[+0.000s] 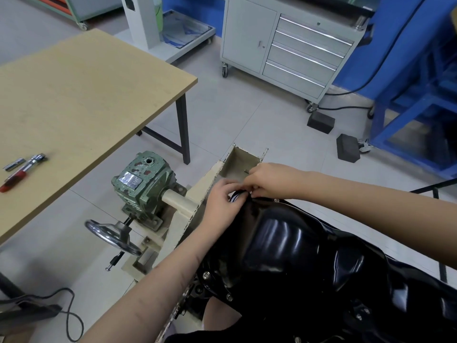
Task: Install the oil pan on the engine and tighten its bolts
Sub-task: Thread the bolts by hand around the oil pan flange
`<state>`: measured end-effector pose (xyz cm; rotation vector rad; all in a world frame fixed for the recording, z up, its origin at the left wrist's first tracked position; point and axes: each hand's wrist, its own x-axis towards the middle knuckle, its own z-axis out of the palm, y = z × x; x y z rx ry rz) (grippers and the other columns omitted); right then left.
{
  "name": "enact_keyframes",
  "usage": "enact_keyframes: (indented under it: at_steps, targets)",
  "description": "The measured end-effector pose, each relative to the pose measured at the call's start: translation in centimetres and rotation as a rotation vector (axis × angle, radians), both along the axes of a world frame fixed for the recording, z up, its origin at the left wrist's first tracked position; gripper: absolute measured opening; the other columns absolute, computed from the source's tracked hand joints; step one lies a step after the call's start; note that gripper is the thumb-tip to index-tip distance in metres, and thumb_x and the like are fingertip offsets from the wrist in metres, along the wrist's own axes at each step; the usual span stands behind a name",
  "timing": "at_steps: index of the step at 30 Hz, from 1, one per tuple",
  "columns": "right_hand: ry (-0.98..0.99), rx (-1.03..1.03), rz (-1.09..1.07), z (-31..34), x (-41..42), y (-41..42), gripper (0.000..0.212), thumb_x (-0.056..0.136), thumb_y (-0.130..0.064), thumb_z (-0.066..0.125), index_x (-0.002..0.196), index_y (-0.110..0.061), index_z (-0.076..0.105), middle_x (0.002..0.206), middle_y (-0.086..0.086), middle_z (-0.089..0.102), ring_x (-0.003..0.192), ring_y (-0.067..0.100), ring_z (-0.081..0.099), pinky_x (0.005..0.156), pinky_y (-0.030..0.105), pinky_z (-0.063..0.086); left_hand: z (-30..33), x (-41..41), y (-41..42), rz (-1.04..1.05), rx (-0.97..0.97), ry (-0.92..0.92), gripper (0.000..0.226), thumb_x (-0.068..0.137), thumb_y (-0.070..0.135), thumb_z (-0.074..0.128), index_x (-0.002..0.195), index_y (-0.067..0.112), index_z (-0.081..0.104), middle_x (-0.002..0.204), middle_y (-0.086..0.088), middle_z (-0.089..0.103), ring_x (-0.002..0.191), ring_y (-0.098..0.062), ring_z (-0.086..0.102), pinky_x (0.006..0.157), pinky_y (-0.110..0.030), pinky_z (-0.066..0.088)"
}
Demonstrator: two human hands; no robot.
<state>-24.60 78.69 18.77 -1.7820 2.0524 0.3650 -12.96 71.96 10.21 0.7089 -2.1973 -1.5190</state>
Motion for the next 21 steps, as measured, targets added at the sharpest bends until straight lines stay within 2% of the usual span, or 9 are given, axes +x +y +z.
enact_keyframes:
  at_steps: [4,6,11,14,18,21]
  targets:
    - [-0.036,-0.051,-0.057,-0.4,0.1,0.4,0.021,0.09,-0.017,0.052,0.104,-0.002,0.059,0.102,0.015,0.059,0.098,0.028,0.054,0.084,0.037,0.04,0.6,-0.5,-1.0,-0.081,0.025,-0.035,0.016,0.08,0.006,0.065,0.092,0.011,0.073,0.091,0.01,0.057,0.092,-0.007,0.049,0.068,-0.005,0.034]
    - [-0.064,-0.089,-0.073,-0.5,0.0,0.6,0.022,0.09,-0.017,0.052,0.103,-0.002,0.061,0.101,0.015,0.059,0.097,0.027,0.055,0.083,0.032,0.039,0.7,-0.7,-1.2,-0.1,0.073,-0.051,0.014,0.08,0.008,0.066,0.091,0.011,0.073,0.094,0.009,0.06,0.091,-0.006,0.05,0.067,-0.004,0.033]
    - [-0.162,-0.156,-0.149,-0.7,-0.3,1.3,0.022,0.087,-0.011,0.056,0.106,-0.006,0.065,0.099,0.014,0.06,0.094,0.024,0.056,0.081,0.026,0.039,0.4,-0.9,-1.3,-0.102,0.137,-0.119,0.013,0.08,0.012,0.067,0.092,0.009,0.072,0.104,0.0,0.062,0.09,-0.007,0.053,0.073,-0.02,0.038]
    - [-0.185,-0.176,-0.169,-0.8,-0.4,1.6,0.023,0.088,-0.009,0.054,0.108,-0.005,0.065,0.1,0.015,0.061,0.094,0.025,0.057,0.082,0.027,0.04,0.3,-1.0,-1.3,-0.09,0.141,-0.128,0.013,0.08,0.012,0.068,0.092,0.009,0.073,0.098,0.006,0.058,0.089,-0.005,0.053,0.071,-0.014,0.039]
    - [-0.1,-0.159,-0.131,-1.4,-0.4,1.7,0.024,0.092,-0.017,0.05,0.11,-0.006,0.061,0.107,0.012,0.057,0.1,0.024,0.055,0.084,0.03,0.04,0.2,-1.0,-1.2,-0.049,0.142,-0.133,0.01,0.081,0.015,0.067,0.089,0.012,0.073,0.096,0.009,0.057,0.089,-0.004,0.053,0.071,-0.013,0.039]
    - [-0.034,-0.146,-0.094,-1.6,-0.5,1.6,0.025,0.093,-0.022,0.049,0.109,-0.006,0.057,0.109,0.01,0.054,0.102,0.024,0.054,0.081,0.029,0.038,0.3,-0.9,-1.0,-0.017,0.164,-0.126,0.009,0.082,0.015,0.067,0.087,0.012,0.073,0.097,0.007,0.059,0.09,-0.009,0.055,0.077,-0.022,0.041]
